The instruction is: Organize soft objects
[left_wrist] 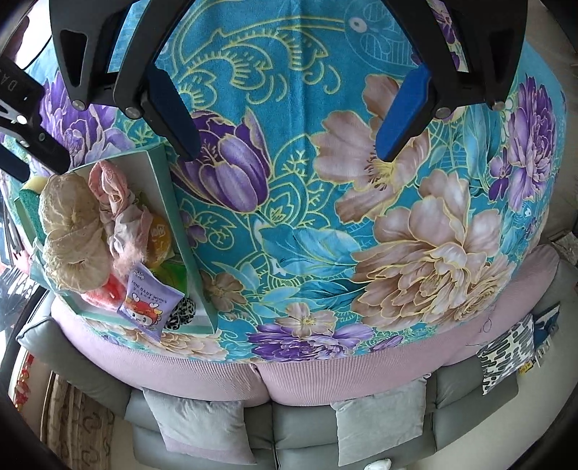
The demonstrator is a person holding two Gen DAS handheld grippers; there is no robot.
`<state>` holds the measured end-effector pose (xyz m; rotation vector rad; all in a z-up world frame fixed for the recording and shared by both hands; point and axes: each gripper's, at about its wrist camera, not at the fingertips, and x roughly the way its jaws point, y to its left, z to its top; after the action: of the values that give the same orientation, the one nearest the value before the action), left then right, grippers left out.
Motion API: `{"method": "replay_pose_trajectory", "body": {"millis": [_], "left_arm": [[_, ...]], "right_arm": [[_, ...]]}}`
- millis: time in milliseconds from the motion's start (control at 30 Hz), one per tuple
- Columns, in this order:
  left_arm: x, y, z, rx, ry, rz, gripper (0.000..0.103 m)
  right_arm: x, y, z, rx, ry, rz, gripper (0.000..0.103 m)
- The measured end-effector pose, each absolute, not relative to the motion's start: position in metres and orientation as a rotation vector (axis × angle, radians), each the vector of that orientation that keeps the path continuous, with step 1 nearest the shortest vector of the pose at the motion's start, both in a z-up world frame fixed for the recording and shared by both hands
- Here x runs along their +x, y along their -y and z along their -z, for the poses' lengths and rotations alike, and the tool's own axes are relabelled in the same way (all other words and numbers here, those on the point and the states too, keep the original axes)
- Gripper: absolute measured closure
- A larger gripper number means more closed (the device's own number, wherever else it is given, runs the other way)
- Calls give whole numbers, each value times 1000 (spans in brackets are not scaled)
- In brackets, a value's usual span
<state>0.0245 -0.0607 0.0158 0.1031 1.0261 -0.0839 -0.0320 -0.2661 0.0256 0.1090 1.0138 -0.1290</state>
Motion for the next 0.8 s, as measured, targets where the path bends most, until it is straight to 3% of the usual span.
{"method": "replay_pose_trajectory", "body": {"millis": [800], "left_arm": [[21, 62, -18, 155, -1015, 40, 5]], "right_arm": [[-32, 263, -24, 112, -1021, 115, 18]]}}
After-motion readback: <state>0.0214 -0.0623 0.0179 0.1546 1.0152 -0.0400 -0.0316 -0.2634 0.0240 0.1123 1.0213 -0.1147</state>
